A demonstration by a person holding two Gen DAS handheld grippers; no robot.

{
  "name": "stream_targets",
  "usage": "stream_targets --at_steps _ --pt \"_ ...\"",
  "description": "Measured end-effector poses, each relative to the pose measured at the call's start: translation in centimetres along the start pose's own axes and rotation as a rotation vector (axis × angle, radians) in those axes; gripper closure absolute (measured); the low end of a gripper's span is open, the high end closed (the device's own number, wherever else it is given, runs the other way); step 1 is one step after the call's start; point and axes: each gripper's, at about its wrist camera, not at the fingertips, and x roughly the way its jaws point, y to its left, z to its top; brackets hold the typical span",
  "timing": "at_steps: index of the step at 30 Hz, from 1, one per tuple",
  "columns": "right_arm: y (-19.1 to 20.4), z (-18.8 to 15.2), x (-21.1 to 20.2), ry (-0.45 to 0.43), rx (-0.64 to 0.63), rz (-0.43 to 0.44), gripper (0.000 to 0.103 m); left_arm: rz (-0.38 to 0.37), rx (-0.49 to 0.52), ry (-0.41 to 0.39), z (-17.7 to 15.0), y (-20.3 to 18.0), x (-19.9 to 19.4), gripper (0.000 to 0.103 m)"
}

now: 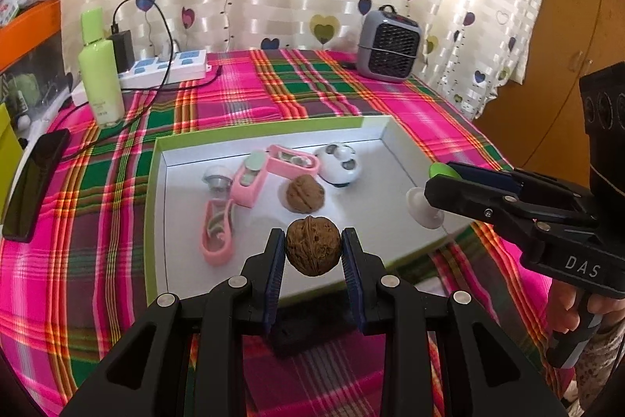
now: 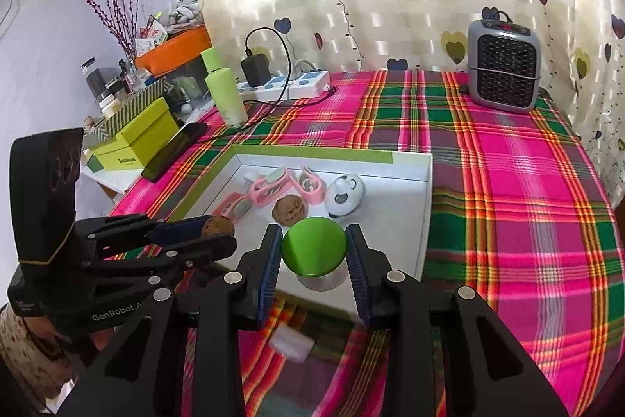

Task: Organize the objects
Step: 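Carry the walnut and green-capped item into the box and open both tools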

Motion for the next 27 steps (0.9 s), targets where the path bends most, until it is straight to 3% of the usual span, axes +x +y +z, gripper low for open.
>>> stream_targets --at_steps 16,27 --pt "-1.1 1.5 5.0 0.074 0.040 0.048 0.069 0.014 -0.030 0.047 0.9 2.2 4.0 0.076" --pt "-1.3 1.5 6.5 0.101 0.032 0.039 0.069 0.014 -0.014 0.052 1.2 2.2 4.6 0.076"
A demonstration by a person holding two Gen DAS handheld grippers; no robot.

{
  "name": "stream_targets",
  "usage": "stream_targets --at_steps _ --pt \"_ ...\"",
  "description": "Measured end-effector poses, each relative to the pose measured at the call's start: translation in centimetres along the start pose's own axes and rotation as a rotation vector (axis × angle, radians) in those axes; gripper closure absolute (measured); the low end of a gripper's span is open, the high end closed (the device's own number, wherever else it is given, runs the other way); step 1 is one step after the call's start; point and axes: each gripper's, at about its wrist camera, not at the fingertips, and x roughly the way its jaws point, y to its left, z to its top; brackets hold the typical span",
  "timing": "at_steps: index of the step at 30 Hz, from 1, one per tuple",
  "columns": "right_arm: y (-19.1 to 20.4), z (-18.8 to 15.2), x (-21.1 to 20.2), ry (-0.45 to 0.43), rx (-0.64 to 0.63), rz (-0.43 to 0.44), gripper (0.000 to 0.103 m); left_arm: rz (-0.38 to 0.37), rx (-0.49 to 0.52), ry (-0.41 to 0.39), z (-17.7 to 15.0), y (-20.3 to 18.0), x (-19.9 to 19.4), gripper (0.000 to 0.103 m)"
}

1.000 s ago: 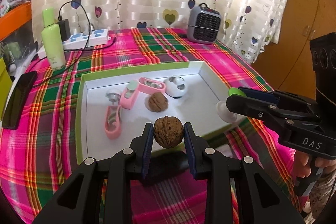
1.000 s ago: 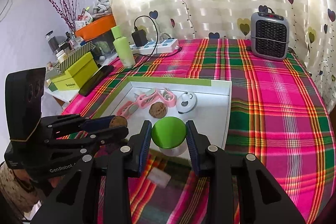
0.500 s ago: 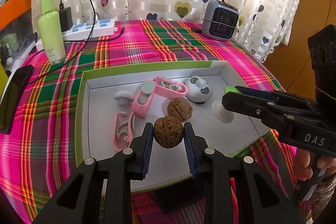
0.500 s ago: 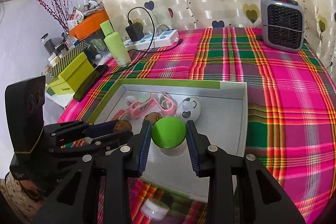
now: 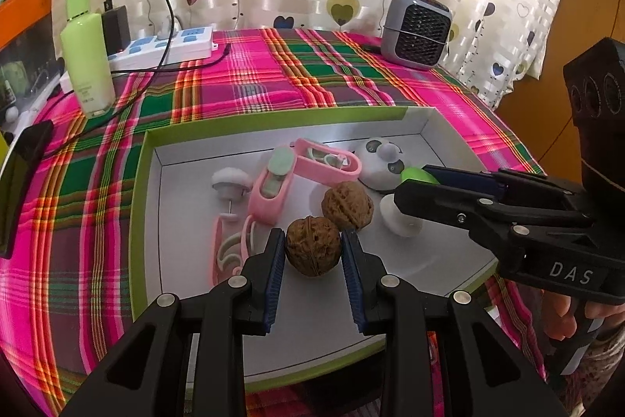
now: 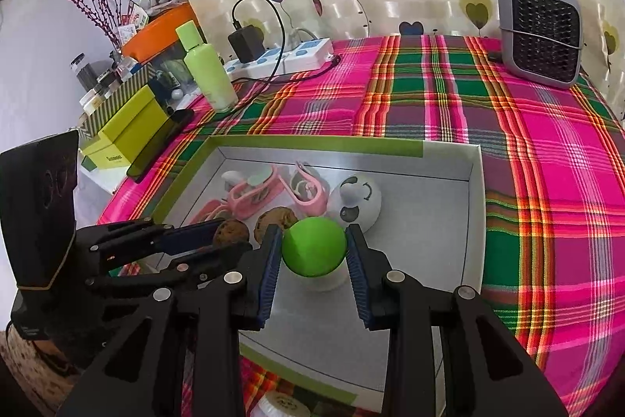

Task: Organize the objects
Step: 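Carry the walnut and green-capped item into the box and open both tools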

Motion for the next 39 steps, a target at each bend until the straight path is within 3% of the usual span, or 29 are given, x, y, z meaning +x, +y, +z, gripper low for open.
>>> stream_targets --at_steps 30,39 --pt "0.2 0.4 1.6 0.004 -0.035 -0.014 0.069 0.014 -0.012 -0.001 0.8 0.3 1.2 0.075" --pt "0.3 0.4 1.4 0.005 -0.043 -0.028 0.069 0.014 -0.014 -0.001 0.7 0.2 1.1 0.068"
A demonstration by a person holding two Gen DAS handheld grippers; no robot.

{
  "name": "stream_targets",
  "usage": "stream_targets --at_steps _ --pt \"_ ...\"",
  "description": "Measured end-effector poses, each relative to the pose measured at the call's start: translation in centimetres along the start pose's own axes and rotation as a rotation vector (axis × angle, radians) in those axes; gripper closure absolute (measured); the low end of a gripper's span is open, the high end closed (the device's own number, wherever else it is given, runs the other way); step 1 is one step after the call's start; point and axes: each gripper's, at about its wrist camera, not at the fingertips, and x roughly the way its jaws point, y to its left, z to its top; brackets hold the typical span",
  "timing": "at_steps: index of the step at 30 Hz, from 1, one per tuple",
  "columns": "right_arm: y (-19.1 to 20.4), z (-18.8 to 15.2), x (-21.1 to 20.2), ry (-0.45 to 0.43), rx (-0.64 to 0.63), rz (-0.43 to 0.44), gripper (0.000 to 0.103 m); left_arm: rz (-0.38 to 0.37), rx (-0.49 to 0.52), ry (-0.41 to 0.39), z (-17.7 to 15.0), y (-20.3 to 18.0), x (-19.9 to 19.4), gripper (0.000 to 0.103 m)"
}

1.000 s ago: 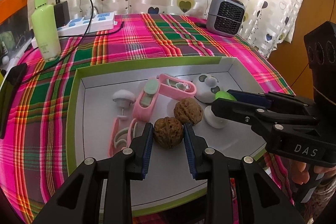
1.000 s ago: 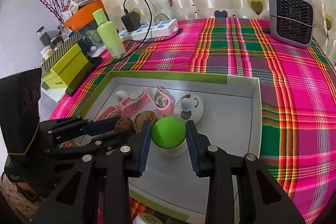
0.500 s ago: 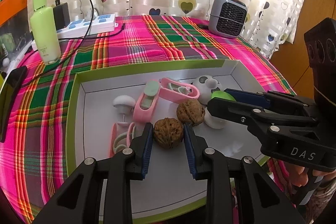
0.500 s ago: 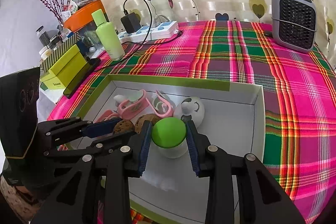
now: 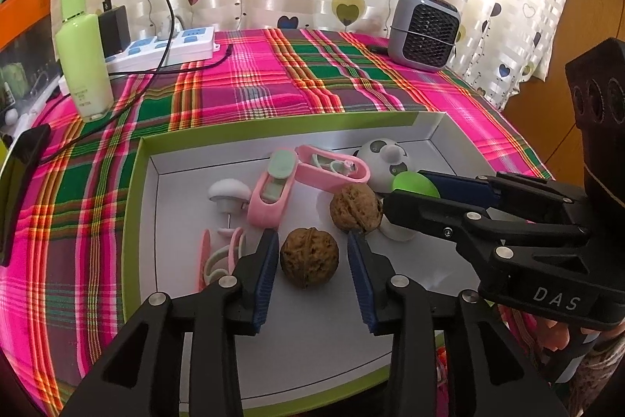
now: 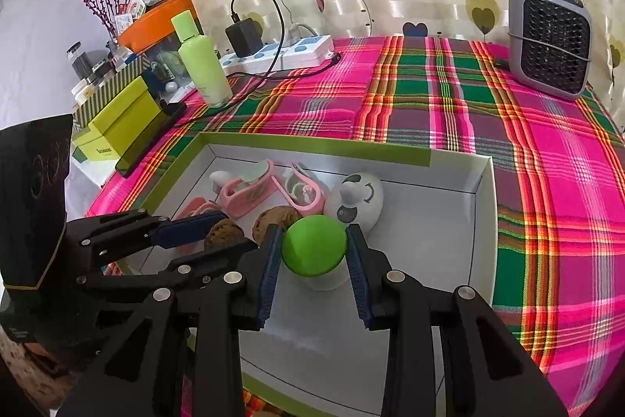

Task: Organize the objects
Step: 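Carry the walnut and green-capped item into the box and open both tools, then withdraw both tools from the box back over the table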

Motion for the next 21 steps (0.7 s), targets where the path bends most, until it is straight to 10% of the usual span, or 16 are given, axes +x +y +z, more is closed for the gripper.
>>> stream_targets --at_steps 21 --pt "0.4 -1.0 -2.6 -0.042 0.025 -0.026 0.061 0.025 0.003 -0.033 -1.2 -0.7 -2.9 0.053"
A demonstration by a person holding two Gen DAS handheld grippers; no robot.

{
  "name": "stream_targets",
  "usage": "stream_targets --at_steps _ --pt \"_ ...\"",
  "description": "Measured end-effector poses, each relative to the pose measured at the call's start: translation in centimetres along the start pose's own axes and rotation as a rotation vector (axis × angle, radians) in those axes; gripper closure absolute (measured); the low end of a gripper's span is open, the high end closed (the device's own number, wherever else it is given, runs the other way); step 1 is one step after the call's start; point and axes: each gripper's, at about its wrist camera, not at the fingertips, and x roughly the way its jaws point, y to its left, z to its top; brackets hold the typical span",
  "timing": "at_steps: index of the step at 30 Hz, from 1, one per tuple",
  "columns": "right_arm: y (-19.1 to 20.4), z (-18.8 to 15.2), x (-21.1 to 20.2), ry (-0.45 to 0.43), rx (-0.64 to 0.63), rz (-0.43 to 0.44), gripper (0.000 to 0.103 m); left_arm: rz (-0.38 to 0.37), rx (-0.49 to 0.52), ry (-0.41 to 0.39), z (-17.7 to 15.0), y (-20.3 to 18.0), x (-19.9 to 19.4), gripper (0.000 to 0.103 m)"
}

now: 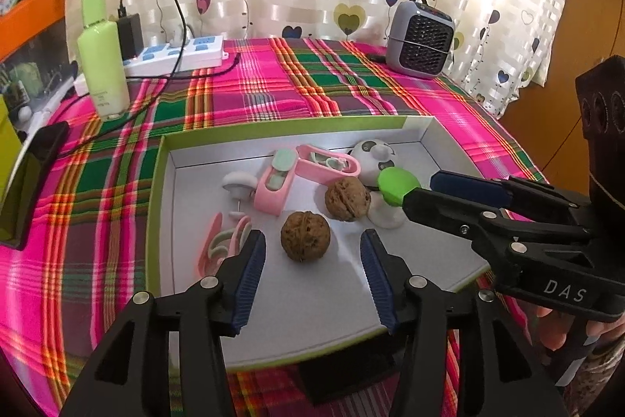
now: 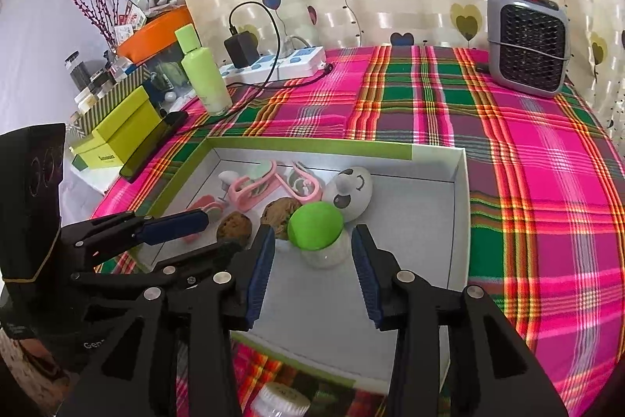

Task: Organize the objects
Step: 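Withdraw both tools from the box back over the table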

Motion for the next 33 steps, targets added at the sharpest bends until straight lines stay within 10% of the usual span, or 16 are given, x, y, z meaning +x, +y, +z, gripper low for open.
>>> stream_targets --at_steps 16,33 --pt "1.5 -2.3 -4.6 -0.063 0.006 -0.034 0.061 0.109 0.071 -0.115 -2.1 -1.4 -5.2 0.053" --pt "2.6 -5.3 -6.2 -0.047 0.000 -0.067 0.061 0.059 0.047 -0.118 -4.2 -0.9 -6.8 0.053"
